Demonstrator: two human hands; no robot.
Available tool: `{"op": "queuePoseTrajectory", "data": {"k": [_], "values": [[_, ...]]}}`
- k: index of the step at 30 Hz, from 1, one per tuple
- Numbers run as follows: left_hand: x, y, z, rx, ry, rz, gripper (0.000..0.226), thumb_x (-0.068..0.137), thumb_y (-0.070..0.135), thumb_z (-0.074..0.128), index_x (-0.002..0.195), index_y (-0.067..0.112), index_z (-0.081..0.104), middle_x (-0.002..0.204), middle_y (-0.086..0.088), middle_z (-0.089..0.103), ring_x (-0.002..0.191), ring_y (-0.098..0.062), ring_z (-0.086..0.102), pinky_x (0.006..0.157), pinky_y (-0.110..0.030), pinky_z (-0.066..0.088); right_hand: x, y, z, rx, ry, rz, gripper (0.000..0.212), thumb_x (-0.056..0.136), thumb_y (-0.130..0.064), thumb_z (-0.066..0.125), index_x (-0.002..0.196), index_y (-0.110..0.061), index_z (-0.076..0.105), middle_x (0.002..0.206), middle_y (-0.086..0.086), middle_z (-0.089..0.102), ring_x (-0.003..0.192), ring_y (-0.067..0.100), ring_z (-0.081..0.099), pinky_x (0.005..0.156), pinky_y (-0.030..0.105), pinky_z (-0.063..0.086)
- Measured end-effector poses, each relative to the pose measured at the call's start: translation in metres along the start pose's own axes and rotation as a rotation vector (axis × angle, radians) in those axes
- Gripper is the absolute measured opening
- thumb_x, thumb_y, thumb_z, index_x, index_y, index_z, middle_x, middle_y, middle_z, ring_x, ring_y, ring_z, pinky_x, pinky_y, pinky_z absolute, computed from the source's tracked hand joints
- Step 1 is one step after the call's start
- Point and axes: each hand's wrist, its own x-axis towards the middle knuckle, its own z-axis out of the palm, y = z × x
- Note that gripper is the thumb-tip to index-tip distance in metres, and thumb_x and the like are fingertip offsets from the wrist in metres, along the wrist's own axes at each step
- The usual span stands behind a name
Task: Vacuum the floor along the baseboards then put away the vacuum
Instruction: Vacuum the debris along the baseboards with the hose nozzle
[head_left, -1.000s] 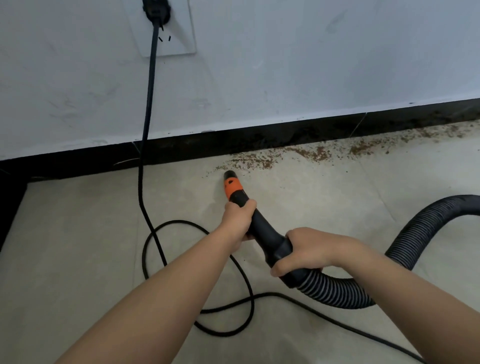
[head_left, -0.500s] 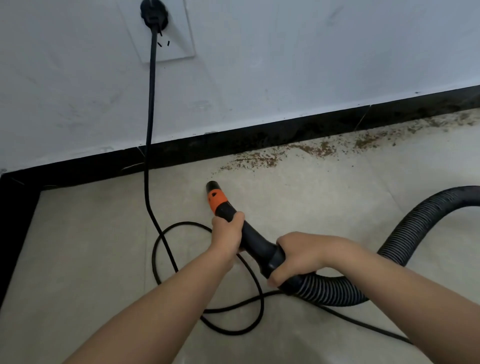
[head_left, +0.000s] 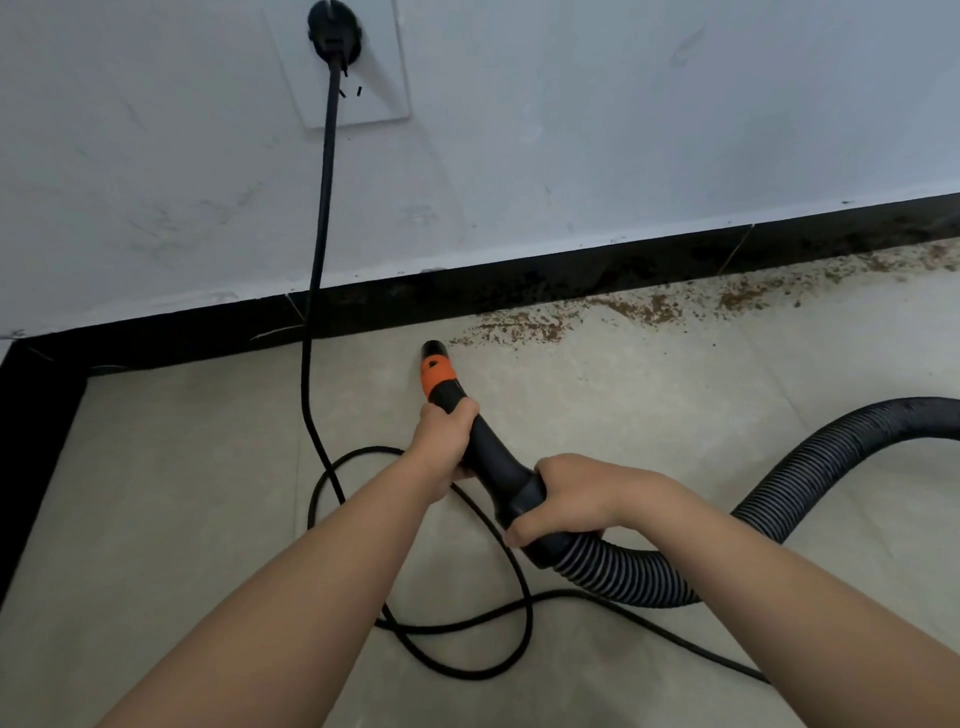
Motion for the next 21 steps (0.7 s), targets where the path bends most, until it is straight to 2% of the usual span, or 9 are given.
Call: {"op": "queuePoseTrajectory", "data": {"k": [3, 5, 8, 12, 15, 21], "values": [[0.003, 0.001, 0.011, -0.002, -0.028, -0.012, 0.043, 0.094, 0.022, 0.044, 0.132, 0.008, 0.03, 0.124, -0.017, 0.048, 0.106, -0.033, 0.052, 0.072, -0.041, 0.049, -0.004, 0.007, -0.004, 0.021, 0.027, 0.015, 0.035, 0.073, -0.041, 0.074, 0.088, -0.014, 0.057, 0.082, -0.001, 0.059, 0.074, 0.014, 0.058, 0.061, 0.026, 0.049], [0.004, 0.002, 0.017, 0.0, -0.034, -0.006, 0.043, 0.094, 0.022, 0.044, 0.131, 0.008, 0.03, 0.126, -0.018, 0.047, 0.108, -0.033, 0.052, 0.072, -0.041, 0.049, -0.006, 0.012, -0.006, 0.027, 0.05, 0.014, 0.03, 0.073, -0.041, 0.074, 0.08, -0.018, 0.055, 0.08, -0.002, 0.058, 0.075, 0.014, 0.058, 0.061, 0.025, 0.047], [0.006, 0.007, 0.024, 0.016, -0.032, 0.007, 0.041, 0.094, 0.023, 0.044, 0.13, 0.006, 0.032, 0.125, -0.018, 0.048, 0.103, -0.031, 0.052, 0.072, -0.041, 0.049, -0.008, 0.014, -0.009, 0.022, 0.1, 0.004, 0.03, 0.074, -0.041, 0.073, 0.075, -0.023, 0.049, 0.079, -0.006, 0.055, 0.071, 0.009, 0.054, 0.058, 0.02, 0.042], [0.009, 0.012, 0.029, 0.031, -0.04, 0.006, 0.042, 0.094, 0.023, 0.044, 0.131, 0.006, 0.032, 0.122, -0.018, 0.049, 0.099, -0.03, 0.052, 0.071, -0.04, 0.048, -0.012, 0.017, -0.012, 0.051, 0.136, 0.001, 0.032, 0.074, -0.043, 0.072, 0.082, -0.023, 0.048, 0.087, -0.005, 0.056, 0.075, 0.009, 0.054, 0.061, 0.02, 0.042], [0.011, 0.012, 0.032, 0.03, -0.036, 0.009, 0.04, 0.094, 0.022, 0.045, 0.129, 0.007, 0.033, 0.12, -0.018, 0.049, 0.099, -0.03, 0.052, 0.072, -0.041, 0.048, -0.015, 0.021, -0.012, 0.058, 0.167, -0.004, 0.036, 0.075, -0.043, 0.071, 0.089, -0.02, 0.048, 0.084, -0.007, 0.054, 0.076, 0.009, 0.053, 0.063, 0.02, 0.042], [0.015, 0.015, 0.034, 0.046, -0.033, 0.017, 0.04, 0.094, 0.022, 0.045, 0.129, 0.006, 0.034, 0.116, -0.017, 0.049, 0.095, -0.028, 0.052, 0.069, -0.04, 0.048, -0.015, 0.023, -0.01, 0.044, 0.24, -0.007, 0.035, 0.074, -0.045, 0.07, 0.086, -0.02, 0.049, 0.08, -0.007, 0.054, 0.073, 0.009, 0.054, 0.062, 0.022, 0.042]]}}
